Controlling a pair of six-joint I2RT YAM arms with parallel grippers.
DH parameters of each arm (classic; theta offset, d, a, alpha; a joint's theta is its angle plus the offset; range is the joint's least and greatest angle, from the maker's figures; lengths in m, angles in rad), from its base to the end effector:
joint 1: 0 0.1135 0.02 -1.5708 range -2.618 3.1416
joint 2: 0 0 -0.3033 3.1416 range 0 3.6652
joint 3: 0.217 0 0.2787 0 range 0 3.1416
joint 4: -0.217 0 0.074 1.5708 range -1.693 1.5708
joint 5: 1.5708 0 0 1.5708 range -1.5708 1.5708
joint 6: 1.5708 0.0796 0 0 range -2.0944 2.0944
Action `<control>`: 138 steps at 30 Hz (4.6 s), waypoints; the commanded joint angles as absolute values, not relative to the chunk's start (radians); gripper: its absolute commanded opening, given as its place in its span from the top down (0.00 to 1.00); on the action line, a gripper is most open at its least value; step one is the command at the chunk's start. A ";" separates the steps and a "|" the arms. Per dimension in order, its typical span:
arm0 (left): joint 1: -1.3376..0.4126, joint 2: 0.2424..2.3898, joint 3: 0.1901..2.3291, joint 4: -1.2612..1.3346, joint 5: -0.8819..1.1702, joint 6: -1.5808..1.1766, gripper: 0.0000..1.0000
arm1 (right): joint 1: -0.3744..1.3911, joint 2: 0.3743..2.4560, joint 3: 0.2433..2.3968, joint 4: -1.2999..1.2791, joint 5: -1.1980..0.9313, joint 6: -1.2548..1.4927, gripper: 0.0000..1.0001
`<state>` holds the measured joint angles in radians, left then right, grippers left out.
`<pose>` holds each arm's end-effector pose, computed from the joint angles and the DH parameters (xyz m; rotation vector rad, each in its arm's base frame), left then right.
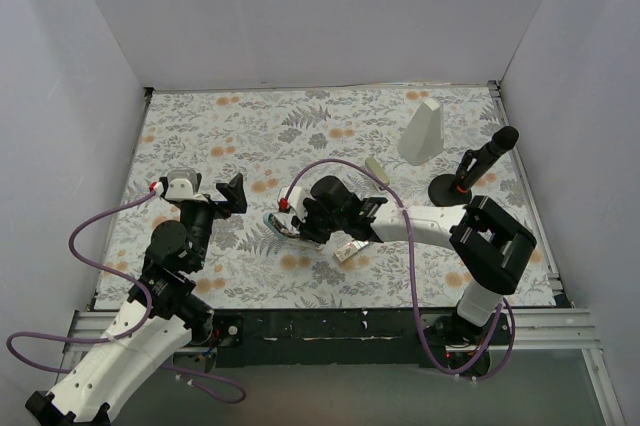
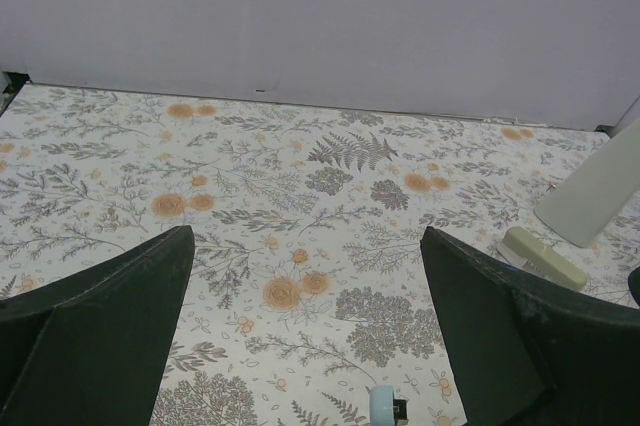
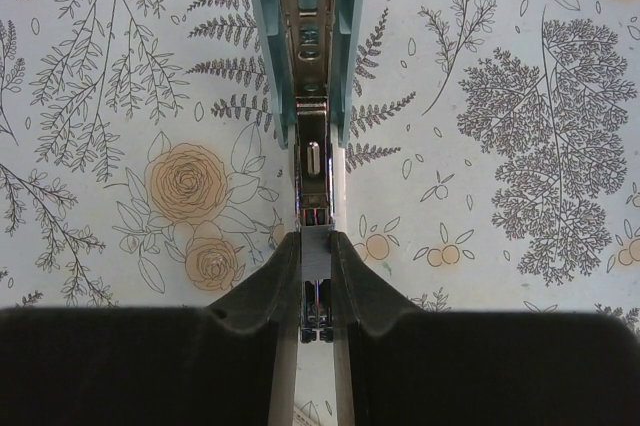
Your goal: Load the staples into the stapler
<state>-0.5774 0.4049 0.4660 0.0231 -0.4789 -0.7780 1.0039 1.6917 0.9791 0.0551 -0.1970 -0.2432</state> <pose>0.1485 -0.0530 0.3217 -0.5425 1.4418 -0.7325 0.2135 0.3644 0.1891 -1.4253 1.7914 0.6268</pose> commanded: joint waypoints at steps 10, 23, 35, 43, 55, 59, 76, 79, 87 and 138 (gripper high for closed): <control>-0.568 0.414 0.457 0.031 -0.469 -0.773 0.02 | 1.009 1.713 0.988 0.069 -0.189 -0.258 0.92; -0.565 0.417 0.460 0.031 -0.460 -0.775 0.02 | 1.009 1.701 0.994 0.058 -0.221 -0.258 0.91; -0.563 0.414 0.460 0.029 -0.459 -0.776 0.02 | 1.012 1.694 0.994 0.055 -0.218 -0.256 0.91; -0.561 0.413 0.460 0.029 -0.459 -0.776 0.02 | 1.014 1.678 0.992 0.058 -0.209 -0.245 0.92; -0.561 0.411 0.459 0.028 -0.457 -0.778 0.02 | 1.015 1.655 0.991 0.063 -0.196 -0.230 0.91; -0.560 0.413 0.460 0.028 -0.457 -0.778 0.02 | 1.014 1.660 0.989 0.054 -0.196 -0.232 0.92; -0.560 0.417 0.459 0.029 -0.451 -0.778 0.02 | 1.014 1.672 0.976 0.040 -0.173 -0.227 0.91; -0.560 0.417 0.460 0.029 -0.449 -0.779 0.02 | 1.014 1.677 0.980 0.034 -0.175 -0.229 0.91; -0.558 0.419 0.460 0.029 -0.446 -0.779 0.02 | 1.015 1.687 0.986 0.025 -0.181 -0.230 0.91; -0.552 0.423 0.459 0.029 -0.437 -0.782 0.02 | 1.015 1.674 0.957 0.002 -0.150 -0.195 0.92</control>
